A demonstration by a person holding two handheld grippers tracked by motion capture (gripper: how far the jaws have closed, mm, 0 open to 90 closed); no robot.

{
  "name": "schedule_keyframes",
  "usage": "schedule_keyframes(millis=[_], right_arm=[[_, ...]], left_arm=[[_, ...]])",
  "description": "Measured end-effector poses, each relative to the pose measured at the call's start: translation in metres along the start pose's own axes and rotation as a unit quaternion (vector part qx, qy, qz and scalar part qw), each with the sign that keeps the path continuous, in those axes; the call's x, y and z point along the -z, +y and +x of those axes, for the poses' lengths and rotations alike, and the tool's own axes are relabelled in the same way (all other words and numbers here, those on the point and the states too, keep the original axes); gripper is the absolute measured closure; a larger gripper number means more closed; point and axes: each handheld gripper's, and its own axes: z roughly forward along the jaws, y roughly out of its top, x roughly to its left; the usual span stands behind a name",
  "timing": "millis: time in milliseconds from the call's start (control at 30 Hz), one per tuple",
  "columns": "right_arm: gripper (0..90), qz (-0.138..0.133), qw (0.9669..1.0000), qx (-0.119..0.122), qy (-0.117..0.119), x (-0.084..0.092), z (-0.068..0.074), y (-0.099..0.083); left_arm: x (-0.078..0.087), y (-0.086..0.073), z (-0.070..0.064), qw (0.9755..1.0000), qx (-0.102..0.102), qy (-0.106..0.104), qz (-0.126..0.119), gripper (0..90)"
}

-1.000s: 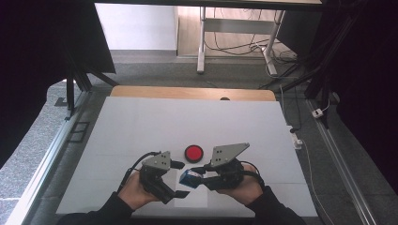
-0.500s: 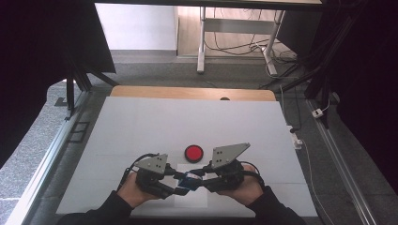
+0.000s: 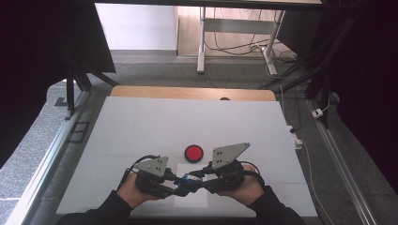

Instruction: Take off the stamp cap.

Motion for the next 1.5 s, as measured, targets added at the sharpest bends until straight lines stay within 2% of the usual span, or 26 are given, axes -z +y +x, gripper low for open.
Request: schedule_keyframes(millis=[133,200,233,400,533,633,667,733,867,967,1067,1100,1133,1233,1333,1400,1500], right_arm=[[71.4,-0.002,1.0,-0.003,0.004,0.001,-0.001,0.0],[71.4,-0.01,0.9998,-0.014,0.011,0.002,-0.003,-0.002],[71.4,-0.013,0.9997,-0.016,0.013,0.002,-0.004,-0.002],[71.4,-0.009,0.9998,-0.01,0.012,0.001,-0.003,-0.002],[71.4,-0.01,0.9998,-0.009,0.018,0.001,-0.003,-0.002],[71.4,-0.017,0.9992,-0.017,0.031,0.003,-0.004,-0.002],[71.4,-0.017,0.9992,-0.017,0.031,0.003,-0.004,-0.002],[71.4,-0.025,0.9982,-0.026,0.048,0.004,-0.007,-0.003],[71.4,-0.025,0.9977,-0.03,0.056,0.003,-0.008,-0.005],[71.4,-0.022,0.9982,-0.023,0.05,0.003,-0.007,-0.004],[71.5,-0.01,0.9997,0.009,0.018,0.002,-0.001,-0.001],[71.5,-0.01,0.9997,0.009,0.018,0.002,-0.001,-0.001],[71.5,-0.007,0.9997,0.023,0.004,0.002,0.003,0.0],[71.5,-0.004,0.9994,0.034,-0.005,0.002,0.004,0.001],[71.5,-0.009,0.9996,0.025,0.003,0.002,0.003,0.001],[71.5,-0.018,0.9997,0.011,0.015,0.004,-0.001,-0.001],[71.5,-0.03,0.9994,-0.007,0.018,0.009,-0.006,-0.003]], left_arm=[[0.0,0.0,0.001,0.9999,0.006,-0.009,-0.008,68.5],[0.0,-0.001,0.002,0.9998,0.01,-0.012,-0.012,68.7],[0.0,-0.001,0.002,0.9996,0.018,-0.016,-0.016,68.7],[0.0,-0.001,0.001,0.9996,0.022,-0.016,-0.012,69.0],[0.0,0.0,-0.002,0.9999,0.008,-0.008,-0.009,69.2],[0.002,0.003,-0.008,0.9998,-0.021,0.003,-0.004,69.5],[0.002,0.003,-0.008,0.9998,-0.021,0.003,-0.004,69.5],[0.003,0.005,-0.009,0.9995,-0.03,0.003,0.002,69.6],[0.003,0.005,-0.011,0.9993,-0.035,0.004,0.012,69.6],[0.003,0.006,-0.009,0.9996,-0.025,0.006,0.015,69.6],[0.003,0.006,-0.007,0.9998,-0.005,0.008,0.018,69.6],[0.002,0.006,-0.006,0.9998,0.003,0.008,0.018,69.6],[0.002,0.006,-0.006,0.9998,0.009,0.008,0.018,69.6],[0.002,0.005,-0.005,0.9997,0.019,0.007,0.015,69.5],[0.003,0.005,-0.005,0.9998,0.013,0.007,0.012,69.5],[0.003,0.004,-0.007,0.9998,-0.001,0.008,0.016,69.5],[0.005,0.003,-0.007,0.9999,-0.002,0.011,0.01,69.5]])
